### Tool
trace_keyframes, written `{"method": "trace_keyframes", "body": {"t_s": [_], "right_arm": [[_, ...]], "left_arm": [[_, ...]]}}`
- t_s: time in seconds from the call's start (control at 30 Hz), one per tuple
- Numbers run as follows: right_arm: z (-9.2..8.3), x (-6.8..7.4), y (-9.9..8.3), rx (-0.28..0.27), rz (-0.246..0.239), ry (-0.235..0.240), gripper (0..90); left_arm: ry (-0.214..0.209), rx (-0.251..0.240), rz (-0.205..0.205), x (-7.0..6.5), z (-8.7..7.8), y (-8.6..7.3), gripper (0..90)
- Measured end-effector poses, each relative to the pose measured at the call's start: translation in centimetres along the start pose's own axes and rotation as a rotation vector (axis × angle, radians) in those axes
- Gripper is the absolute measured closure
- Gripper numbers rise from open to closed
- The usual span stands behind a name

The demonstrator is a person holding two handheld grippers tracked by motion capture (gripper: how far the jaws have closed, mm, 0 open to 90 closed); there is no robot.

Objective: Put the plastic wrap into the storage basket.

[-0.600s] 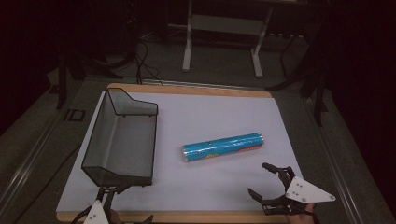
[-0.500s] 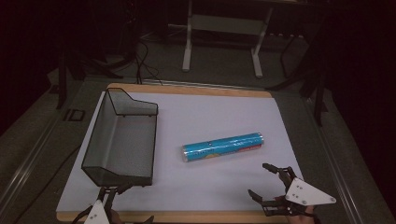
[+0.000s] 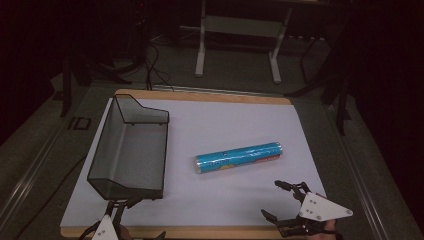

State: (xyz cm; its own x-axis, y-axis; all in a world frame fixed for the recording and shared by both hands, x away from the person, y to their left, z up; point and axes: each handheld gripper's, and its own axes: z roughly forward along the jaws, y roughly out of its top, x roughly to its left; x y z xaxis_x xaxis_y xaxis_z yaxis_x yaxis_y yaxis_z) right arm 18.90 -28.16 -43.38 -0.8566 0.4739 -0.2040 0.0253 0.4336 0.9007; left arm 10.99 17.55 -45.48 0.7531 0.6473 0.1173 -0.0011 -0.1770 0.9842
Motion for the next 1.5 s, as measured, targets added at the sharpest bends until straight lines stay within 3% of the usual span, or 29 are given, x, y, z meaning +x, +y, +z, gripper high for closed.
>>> {"method": "trace_keyframes", "body": {"t_s": [0.03, 0.17, 0.27, 0.4, 0.5, 0.57, 0.63, 0.77, 0.8, 0.83, 0.97, 1.13, 1.33, 1.5], "right_arm": [[0.1, 0.1, 0.0, -0.006, -0.009, -0.001, 14.7], [0.6, -0.2, 0.1, -0.02, -0.035, 0.08, 17.0], [1.1, -0.1, 0.3, 0.032, -0.068, 0.102, 17.7], [2.1, -0.2, 0.5, 0.118, -0.049, 0.206, 18.6], [2.8, -0.4, 0.8, 0.158, -0.042, 0.236, 16.0], [3.4, -0.8, 0.7, 0.21, -0.05, 0.214, 14.7], [3.9, -1.4, 0.5, 0.252, -0.022, 0.208, 12.3], [4.4, -2.6, 0.6, 0.271, 0.016, 0.119, 10.9], [4.4, -2.9, 0.7, 0.275, 0.014, 0.123, 9.9], [4.4, -3.0, 0.8, 0.269, -0.007, 0.091, 9.8], [4.8, -4.2, 1.4, 0.314, -0.003, 0.088, 8.6], [5.8, -5.2, 2.0, 0.396, -0.066, 0.095, 8.8], [7.5, -6.6, 2.8, 0.479, -0.084, 0.098, 11.9], [9.6, -7.4, 3.3, 0.558, -0.157, 0.086, 11.8]], "left_arm": [[-0.003, -0.001, -0.001, 0.0, 0.0, 0.0, 2.6], [-0.004, -0.003, -0.005, 0.0, 0.0, 0.0, 2.6], [-0.005, -0.005, -0.006, 0.0, 0.0, 0.0, 2.6], [-0.01, 0.001, -0.005, 0.0, 0.1, 0.0, 2.6], [-0.012, 0.004, -0.002, -0.1, 0.1, 0.0, 2.6], [-0.014, 0.006, -0.003, -0.1, 0.1, 0.0, 2.6], [-0.014, 0.002, -0.006, 0.0, 0.1, 0.0, 2.6], [-0.017, 0.007, -0.01, 0.0, 0.2, -0.1, 2.6], [-0.018, 0.008, -0.011, 0.0, 0.2, -0.1, 2.6], [-0.019, 0.008, -0.012, 0.0, 0.3, -0.1, 2.6], [-0.028, 0.008, -0.021, 0.0, 0.3, -0.1, 2.6], [-0.039, 0.006, -0.03, 0.0, 0.3, 0.0, 2.6], [-0.043, 0.006, -0.032, 0.0, 0.2, 0.0, 2.6], [-0.046, 0.009, -0.034, 0.0, 0.2, -0.1, 2.6]]}}
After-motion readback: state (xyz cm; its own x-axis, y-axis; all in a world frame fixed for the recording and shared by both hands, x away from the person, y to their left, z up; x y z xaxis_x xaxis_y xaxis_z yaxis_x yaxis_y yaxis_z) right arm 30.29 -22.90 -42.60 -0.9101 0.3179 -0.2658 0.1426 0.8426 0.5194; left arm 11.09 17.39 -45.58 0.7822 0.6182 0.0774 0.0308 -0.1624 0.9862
